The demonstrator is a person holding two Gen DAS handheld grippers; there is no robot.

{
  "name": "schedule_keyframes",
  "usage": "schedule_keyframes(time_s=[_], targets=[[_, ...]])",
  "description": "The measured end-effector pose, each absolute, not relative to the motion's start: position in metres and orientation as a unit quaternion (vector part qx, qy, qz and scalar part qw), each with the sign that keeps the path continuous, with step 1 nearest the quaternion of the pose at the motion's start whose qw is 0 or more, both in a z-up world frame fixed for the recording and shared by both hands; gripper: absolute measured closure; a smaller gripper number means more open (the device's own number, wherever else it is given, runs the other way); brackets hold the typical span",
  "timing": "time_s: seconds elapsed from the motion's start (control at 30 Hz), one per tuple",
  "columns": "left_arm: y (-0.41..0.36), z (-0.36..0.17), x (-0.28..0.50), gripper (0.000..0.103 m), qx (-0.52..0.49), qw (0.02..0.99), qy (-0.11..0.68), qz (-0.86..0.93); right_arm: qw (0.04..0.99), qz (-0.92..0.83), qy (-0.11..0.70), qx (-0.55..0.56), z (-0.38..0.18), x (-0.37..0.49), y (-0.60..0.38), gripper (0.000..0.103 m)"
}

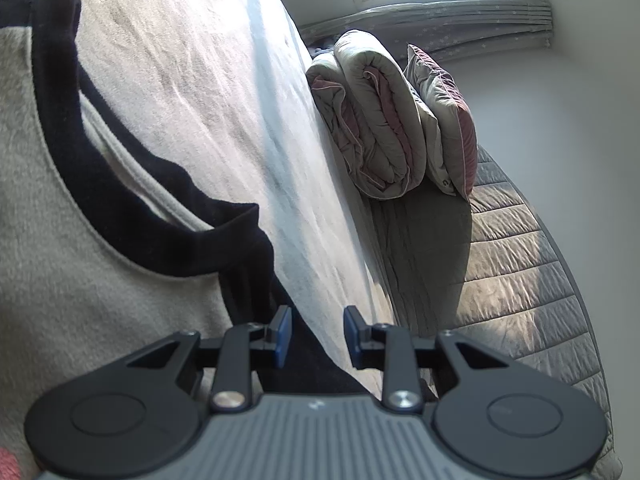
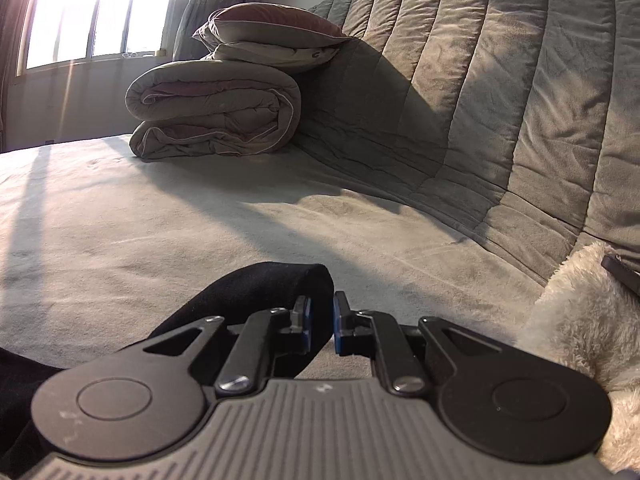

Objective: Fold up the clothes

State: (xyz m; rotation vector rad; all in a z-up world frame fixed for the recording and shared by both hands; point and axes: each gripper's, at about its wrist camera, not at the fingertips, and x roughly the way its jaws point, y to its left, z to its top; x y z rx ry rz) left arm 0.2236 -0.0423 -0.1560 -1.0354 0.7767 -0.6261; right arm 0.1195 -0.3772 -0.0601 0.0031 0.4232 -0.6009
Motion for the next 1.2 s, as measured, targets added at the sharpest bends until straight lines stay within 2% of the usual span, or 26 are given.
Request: schedule_keyframes(time_s=[0.3, 0.67, 0.97, 1.2], targets=[[-0.043, -0.156, 0.223, 0.074, -0.474, 0.753, 0.356, -0.286, 0.925, -0.318, 0.209, -0.014, -0.063, 0.119, -0.379, 0.091], [-0.045, -0.155, 0.223, 0.074, -0.469, 0.755, 0.358, -0.286, 0.913, -0.318, 0.257, -0.011, -0.074, 0.121, -0.391, 0.090], [-0.047, -0.155, 0.223, 0.074, -0.457, 0.762, 0.359, -0.286, 0.907, -0.302, 0.283, -0.073, -0.089, 0.118, -0.389, 0.090], [-0.052, -0.152, 0.222, 0.074, -0.435, 0.774, 0.359, -0.287, 0.915, -0.257, 0.312, -0.001, -0.086, 0.105, -0.418, 0.089]])
